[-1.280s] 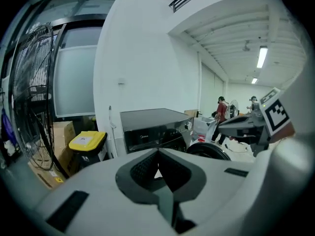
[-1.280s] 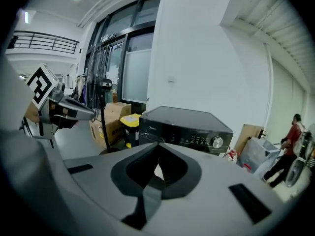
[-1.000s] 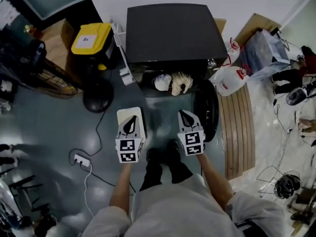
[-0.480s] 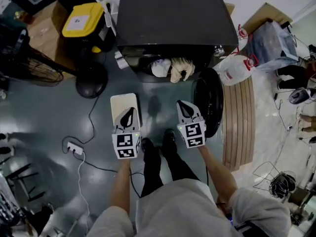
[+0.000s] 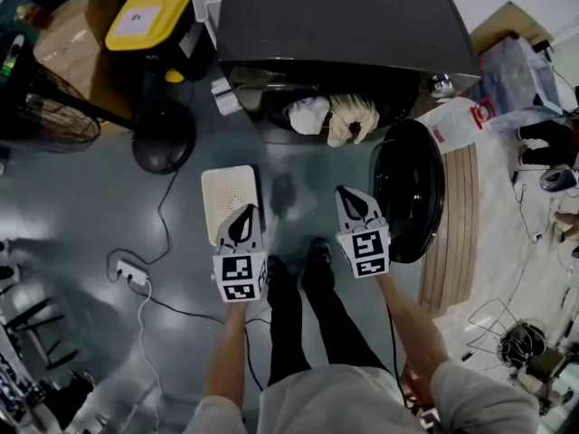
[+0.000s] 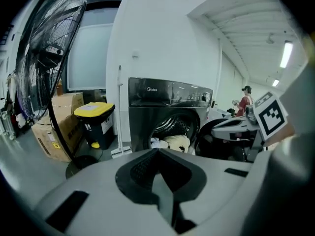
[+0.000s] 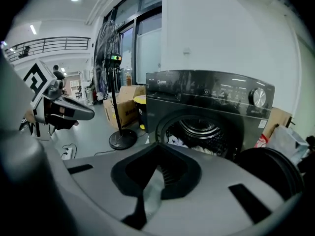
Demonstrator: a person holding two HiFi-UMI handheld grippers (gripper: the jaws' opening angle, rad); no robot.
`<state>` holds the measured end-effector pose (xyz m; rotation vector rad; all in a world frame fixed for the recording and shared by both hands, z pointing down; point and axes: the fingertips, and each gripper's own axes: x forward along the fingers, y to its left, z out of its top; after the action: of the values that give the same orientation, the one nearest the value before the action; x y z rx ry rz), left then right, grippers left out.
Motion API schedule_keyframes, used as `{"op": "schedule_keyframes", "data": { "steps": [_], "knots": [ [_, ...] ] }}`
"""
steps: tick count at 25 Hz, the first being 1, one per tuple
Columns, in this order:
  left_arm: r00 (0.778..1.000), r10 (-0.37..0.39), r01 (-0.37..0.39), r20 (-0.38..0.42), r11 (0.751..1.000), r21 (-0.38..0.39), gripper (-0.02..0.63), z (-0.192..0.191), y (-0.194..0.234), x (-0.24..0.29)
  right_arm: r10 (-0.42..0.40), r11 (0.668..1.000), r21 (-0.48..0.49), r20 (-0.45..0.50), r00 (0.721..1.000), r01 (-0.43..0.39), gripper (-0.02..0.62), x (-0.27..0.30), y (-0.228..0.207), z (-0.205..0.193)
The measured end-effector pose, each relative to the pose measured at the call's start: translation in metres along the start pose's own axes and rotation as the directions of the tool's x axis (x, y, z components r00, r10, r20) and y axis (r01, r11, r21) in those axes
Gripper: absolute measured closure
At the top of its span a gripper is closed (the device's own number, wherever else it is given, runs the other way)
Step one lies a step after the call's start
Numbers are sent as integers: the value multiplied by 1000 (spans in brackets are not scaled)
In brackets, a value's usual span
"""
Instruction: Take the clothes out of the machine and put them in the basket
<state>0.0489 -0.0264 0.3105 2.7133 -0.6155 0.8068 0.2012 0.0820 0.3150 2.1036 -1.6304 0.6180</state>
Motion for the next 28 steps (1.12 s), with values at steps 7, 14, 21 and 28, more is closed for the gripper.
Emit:
{"op": "schedule_keyframes", "data": {
  "steps": [7,14,21,28],
  "knots": [
    [1000,5,-5,-13,1000,-9,588,-60,16,40,8,1000,-15,-46,999,-9,572,41,10,-62],
    [1000,-4,4,-18,1000,-14,588,-102,24,75,-9,1000,-22,-57,998,8,572,75,4,-114],
    [999,-25,25,-20,1000,3,588,-142,33,109,-37,999,-41,-61,997,35,572,109,-1,-152],
    [999,-21,21,-24,1000,4,587,-179,44,139,-19,999,-51,-73,997,15,572,148,6,-188]
  ]
}}
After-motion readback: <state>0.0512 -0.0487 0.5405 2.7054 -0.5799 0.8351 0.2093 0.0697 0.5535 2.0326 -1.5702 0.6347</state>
